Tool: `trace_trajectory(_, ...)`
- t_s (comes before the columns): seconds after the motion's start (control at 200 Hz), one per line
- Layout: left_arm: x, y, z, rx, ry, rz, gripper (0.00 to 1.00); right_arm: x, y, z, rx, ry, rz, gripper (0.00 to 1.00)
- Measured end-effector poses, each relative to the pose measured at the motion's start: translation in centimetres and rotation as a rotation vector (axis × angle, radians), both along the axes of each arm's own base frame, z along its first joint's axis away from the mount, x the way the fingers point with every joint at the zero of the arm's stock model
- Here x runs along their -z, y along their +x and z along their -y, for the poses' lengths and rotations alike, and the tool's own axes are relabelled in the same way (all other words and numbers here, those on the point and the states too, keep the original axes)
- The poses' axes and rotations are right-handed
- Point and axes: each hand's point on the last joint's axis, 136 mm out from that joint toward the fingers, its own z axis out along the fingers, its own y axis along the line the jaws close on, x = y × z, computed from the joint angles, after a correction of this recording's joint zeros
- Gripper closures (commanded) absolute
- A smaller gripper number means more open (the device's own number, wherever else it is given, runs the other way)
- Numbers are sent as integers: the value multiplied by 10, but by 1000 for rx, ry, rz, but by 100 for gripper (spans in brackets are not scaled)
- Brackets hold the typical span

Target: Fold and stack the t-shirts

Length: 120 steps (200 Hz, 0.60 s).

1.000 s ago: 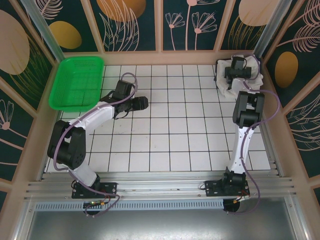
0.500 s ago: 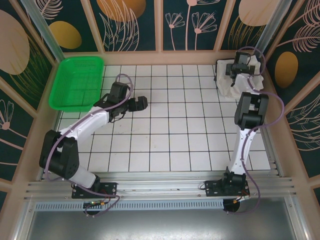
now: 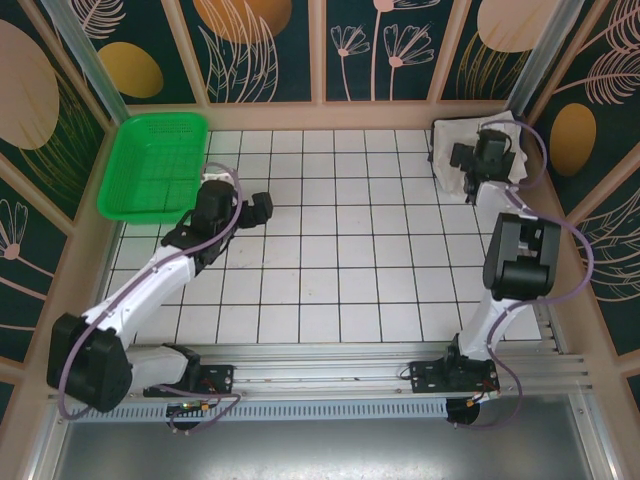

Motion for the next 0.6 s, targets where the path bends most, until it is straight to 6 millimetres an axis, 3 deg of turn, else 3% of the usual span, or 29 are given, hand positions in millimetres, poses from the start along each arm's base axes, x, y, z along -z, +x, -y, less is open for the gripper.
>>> trace_trajectory(0.16, 5, -17, -42, -119, 124, 129, 2, -1, -61, -39, -47, 22, 60, 1)
trace_trajectory(0.295, 37, -25, -73, -199, 246, 145, 1, -9, -121, -92, -136, 56, 176, 1)
trace_trajectory(0.36, 57, -26, -85, -216, 285, 134, 1, -4, -146, -101, -169, 91, 230, 1)
trace_trajectory(0.45, 76, -21, -95, -212, 343, 102, 2, 22, -178, -99, -176, 99, 273, 1)
trace_trajectory(0.53, 73, -10, -94, -196, 369, 150, 1, 56, -199, -98, -186, 90, 241, 1)
trace_trajectory(0.601, 72, 0, -96, -192, 361, 200, 1, 78, -204, -93, -171, 88, 187, 1)
